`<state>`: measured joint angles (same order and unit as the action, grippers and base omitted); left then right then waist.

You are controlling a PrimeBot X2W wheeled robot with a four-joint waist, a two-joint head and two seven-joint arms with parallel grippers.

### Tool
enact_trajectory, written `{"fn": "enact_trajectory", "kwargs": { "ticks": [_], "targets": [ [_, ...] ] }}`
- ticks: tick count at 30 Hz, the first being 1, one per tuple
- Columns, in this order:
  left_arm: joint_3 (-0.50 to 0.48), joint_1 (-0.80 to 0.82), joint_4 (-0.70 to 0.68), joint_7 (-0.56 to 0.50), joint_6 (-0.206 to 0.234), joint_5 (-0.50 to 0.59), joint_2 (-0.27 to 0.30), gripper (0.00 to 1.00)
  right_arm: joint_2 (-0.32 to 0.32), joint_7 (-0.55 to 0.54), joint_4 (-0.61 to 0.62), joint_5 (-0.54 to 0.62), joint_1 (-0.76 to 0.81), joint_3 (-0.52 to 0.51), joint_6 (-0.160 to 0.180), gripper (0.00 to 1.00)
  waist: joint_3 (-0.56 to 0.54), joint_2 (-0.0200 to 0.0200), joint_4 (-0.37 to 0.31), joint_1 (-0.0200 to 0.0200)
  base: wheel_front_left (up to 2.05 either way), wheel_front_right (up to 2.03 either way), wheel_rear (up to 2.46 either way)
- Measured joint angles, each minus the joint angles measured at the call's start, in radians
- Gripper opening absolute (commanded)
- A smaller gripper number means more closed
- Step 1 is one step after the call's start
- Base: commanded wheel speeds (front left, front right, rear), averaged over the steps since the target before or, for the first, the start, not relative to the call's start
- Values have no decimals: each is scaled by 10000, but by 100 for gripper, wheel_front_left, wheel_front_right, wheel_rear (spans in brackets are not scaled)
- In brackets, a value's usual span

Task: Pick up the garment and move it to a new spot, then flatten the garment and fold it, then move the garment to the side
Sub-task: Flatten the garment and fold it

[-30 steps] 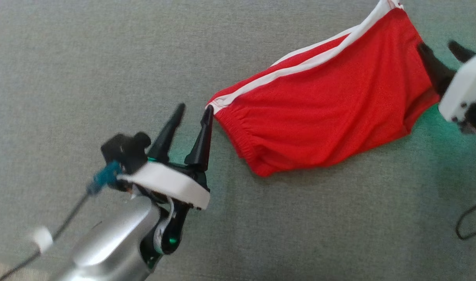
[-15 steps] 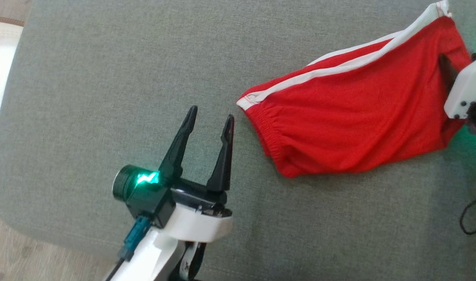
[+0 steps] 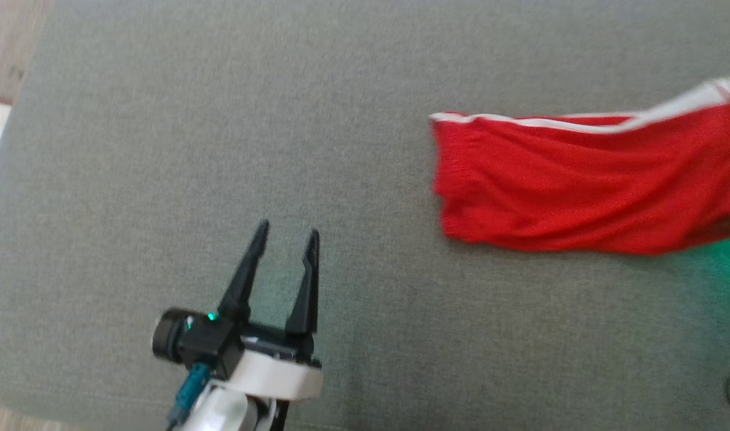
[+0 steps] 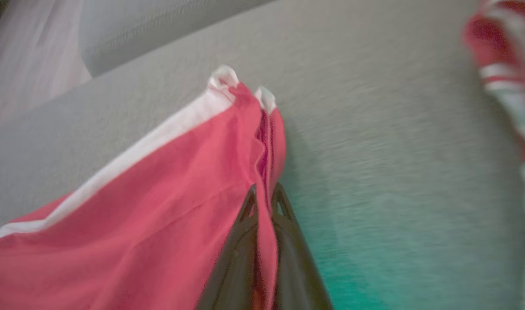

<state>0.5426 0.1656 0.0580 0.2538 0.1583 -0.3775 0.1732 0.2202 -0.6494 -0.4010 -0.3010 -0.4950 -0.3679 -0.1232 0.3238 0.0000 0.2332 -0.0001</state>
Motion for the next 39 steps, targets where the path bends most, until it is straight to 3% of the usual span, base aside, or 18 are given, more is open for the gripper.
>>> {"fn": "enact_trajectory", "kwargs": {
  "ticks": [3,6,12,16,20,25,33,34,35,36,39],
  "targets": [
    [-299,-531,305,0,-270,178,-240,100,201,268,46,-161,179,-899,0,0,-485,0,-113,0,0,0,0],
    [-571,-958,399,0,-453,270,-424,100,104,270,401,-477,179,-731,0,0,-788,0,-159,0,0,0,0],
    [-746,-1748,790,-2,-763,535,-698,100,-825,-351,2359,-1246,761,1104,0,0,-1192,0,-113,-1,0,0,0],
    [-871,-1796,1193,0,-895,671,-809,100,-1555,-504,2692,-1407,1430,2284,0,0,-1252,0,-87,0,0,0,0],
    [-788,-1715,1724,-2,-1060,794,-934,100,-1636,121,2121,-1532,1379,2725,0,0,-1209,0,84,1,0,0,0],
    [-679,-1592,2243,-2,-1066,794,-1032,100,-1620,1517,708,-2782,959,3588,0,0,-1189,0,398,1,0,0,0],
    [-633,-1616,2675,-2,-1149,794,-1124,100,-1618,2399,-802,-3555,244,4817,0,0,-1238,0,653,1,0,0,0],
    [-635,-1616,2700,-2,-1149,794,-1131,100,-1613,2462,-917,-3785,212,4993,0,31,-1258,0,656,1,0,0,0],
    [-635,-1616,2700,-2,-1149,794,-1131,100,-1613,2462,-917,-3785,212,4993,0,56,-1258,0,656,1,0,0,0],
    [-644,-1616,2731,-2,-1149,794,-1145,100,-1599,2512,-999,-4065,182,5198,0,100,-1274,0,648,1,0,0,0],
    [-688,-1629,2815,-2,-1145,794,-1160,100,-1597,2719,-1218,-4767,133,5856,0,100,-1365,0,558,1,0,0,0]
  ]
}}
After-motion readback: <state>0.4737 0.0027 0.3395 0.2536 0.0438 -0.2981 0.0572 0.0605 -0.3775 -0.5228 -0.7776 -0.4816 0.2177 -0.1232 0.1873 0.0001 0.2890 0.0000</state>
